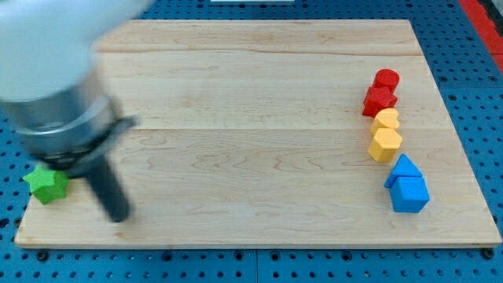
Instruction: Place the green star to parallel left of red circle
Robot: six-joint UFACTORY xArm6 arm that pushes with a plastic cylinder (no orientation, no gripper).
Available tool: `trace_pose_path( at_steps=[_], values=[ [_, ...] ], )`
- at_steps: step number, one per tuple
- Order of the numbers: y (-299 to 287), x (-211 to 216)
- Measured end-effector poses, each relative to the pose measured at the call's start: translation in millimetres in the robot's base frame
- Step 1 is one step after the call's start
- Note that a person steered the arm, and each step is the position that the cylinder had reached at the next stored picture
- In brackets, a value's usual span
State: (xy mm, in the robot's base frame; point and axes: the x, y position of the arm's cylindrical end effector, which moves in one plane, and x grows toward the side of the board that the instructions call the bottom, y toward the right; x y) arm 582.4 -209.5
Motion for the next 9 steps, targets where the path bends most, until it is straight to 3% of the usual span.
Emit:
trace_pose_path(
  at_steps=[1, 2, 4, 5, 6, 7, 9],
  values=[
    [-93, 10],
    [-61, -30],
    [106, -129],
    [144, -130],
    [109, -62],
    [28, -65],
    [107, -124]
  ],
)
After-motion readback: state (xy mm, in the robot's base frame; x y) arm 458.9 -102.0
